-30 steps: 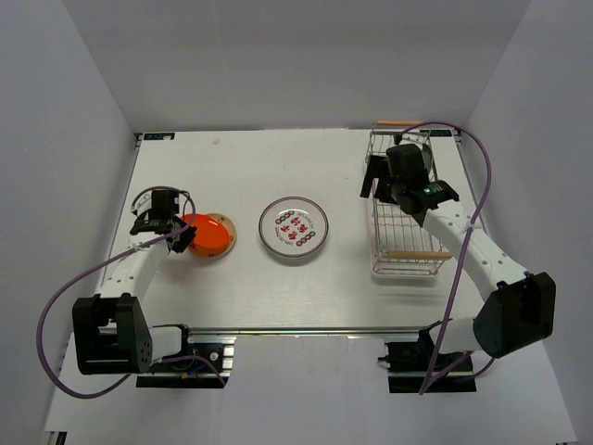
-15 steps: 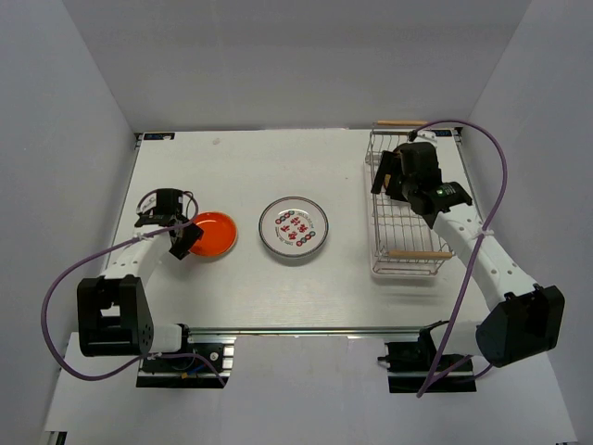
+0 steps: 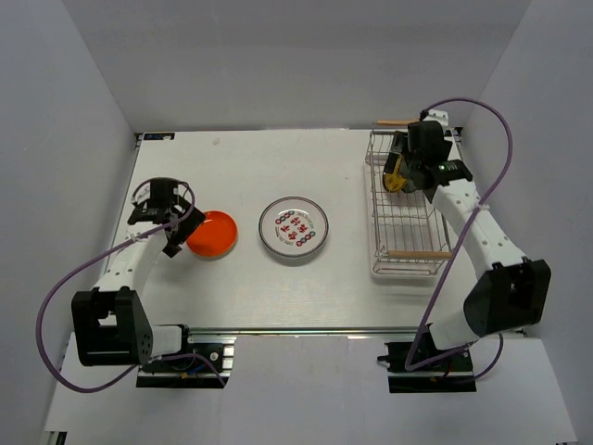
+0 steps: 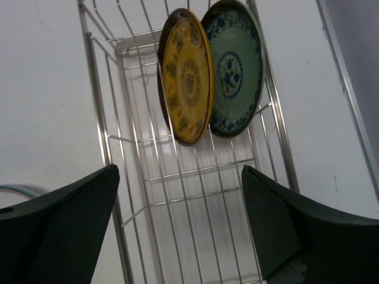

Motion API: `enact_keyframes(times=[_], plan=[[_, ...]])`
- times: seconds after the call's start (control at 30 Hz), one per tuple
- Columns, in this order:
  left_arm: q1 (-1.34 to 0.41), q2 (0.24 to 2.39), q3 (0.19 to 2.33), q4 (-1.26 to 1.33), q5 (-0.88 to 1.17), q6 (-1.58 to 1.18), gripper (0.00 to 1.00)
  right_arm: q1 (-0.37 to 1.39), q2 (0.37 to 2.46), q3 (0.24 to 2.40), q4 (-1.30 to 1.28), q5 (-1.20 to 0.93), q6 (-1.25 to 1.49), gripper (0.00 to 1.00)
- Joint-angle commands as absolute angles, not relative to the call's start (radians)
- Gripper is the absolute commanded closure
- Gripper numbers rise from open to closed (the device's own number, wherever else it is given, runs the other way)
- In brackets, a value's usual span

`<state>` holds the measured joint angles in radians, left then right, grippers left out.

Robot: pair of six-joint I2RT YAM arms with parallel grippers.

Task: Unload the plates from the dish rack

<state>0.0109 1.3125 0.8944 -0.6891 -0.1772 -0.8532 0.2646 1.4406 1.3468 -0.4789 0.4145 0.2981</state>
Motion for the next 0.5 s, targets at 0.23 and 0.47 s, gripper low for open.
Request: enact_keyframes(times=[0.23,0.47], plan=[[0.005,1.121,0.969,-0.614,-0.101,-0.75,0.02,0.196,1.728,1.552,-0.442,0.445,0.164,0.16],[0.005,1.126,0.96,-0.634,-0.123,-0.746,0.02,0.167,1.856,1.64,-0.445,0.416,0.144,0.38]])
